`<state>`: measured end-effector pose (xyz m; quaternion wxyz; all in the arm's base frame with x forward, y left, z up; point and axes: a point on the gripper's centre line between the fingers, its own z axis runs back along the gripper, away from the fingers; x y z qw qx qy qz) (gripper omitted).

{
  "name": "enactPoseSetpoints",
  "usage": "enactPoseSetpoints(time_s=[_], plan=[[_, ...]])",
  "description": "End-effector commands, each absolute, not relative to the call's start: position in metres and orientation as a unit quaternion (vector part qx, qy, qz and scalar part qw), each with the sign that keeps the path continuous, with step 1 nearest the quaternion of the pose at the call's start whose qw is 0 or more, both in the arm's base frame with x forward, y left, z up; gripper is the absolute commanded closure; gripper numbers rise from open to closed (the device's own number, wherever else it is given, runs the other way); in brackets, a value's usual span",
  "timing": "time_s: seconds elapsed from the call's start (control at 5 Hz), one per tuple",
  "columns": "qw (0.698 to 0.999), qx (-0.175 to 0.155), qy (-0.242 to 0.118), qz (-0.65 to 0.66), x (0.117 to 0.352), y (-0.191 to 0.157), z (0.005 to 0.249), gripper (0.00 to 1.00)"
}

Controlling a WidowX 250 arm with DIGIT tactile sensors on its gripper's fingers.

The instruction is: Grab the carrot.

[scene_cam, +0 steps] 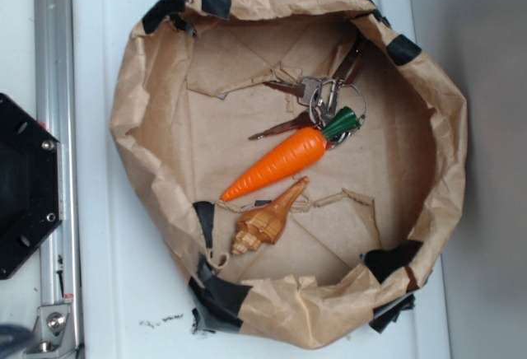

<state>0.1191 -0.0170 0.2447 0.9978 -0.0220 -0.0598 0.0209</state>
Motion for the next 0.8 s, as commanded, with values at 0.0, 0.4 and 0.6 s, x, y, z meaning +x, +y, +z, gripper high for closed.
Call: enactPoseSetpoints(time_s=[0.0, 0.4, 0.6], plan=[[0.998, -0.022, -0.060, 0.021, 0.119, -0.017, 0.245, 0.00], [0.973, -0.070, -0.137, 0.172, 0.196, -0.013, 0.184, 0.00], [0.964, -0.048, -0.125, 0.228, 0.225, -0.010, 0.155, 0.00]])
